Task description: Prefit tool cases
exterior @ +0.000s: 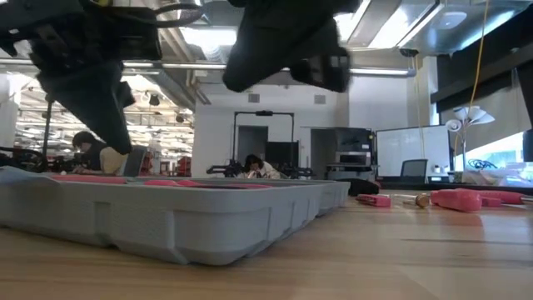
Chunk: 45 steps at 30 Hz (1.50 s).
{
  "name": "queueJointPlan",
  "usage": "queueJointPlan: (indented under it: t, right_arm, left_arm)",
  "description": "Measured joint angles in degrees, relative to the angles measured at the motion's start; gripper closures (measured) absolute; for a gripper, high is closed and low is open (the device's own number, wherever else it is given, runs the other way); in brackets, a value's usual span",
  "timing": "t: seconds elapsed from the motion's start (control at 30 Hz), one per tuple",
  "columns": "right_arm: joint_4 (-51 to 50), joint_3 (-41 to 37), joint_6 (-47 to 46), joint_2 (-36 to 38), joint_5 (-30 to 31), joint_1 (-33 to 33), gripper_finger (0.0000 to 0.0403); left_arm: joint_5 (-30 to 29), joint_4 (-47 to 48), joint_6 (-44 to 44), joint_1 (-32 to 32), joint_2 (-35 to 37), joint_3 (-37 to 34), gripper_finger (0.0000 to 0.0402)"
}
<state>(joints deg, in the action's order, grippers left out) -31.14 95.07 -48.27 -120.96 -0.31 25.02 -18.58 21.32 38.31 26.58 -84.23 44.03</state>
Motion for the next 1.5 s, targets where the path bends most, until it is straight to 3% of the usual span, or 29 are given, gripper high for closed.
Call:
queueJointPlan:
  t: [0.17, 0.33, 0.93, 1.23, 1.5]
  right_arm:
    - [0.94, -0.48, -5.63, -1.18, 4.87, 0.89, 0.0403]
    - [1.07, -0.51, -10.28, -2.68, 8.74, 0.3, 0.0403]
    - [-2.51, -0.48, -12.53, -6.06, 11.6, -0.32, 0.0403]
    - [-1.27, -1.91, -12.84, -5.95, 10.24, -0.32, 0.0403]
    - [0.11, -2.08, -12.96, -5.95, 10.18, -0.42, 0.0403]
  left_arm:
    - [4.54, -2.93, -5.41, -2.02, -0.26, -0.87, 0.0401]
    - [5.06, -3.12, -6.84, -2.35, -0.93, -1.27, 0.0401]
    - [5.43, -4.48, -5.48, -1.57, -1.7, -1.31, 0.0401]
    - [9.2, -4.54, -3.53, 0.15, -1.87, -1.31, 0.0401]
    - [9.41, -7.87, -5.73, 0.19, -8.01, -1.18, 0.0401]
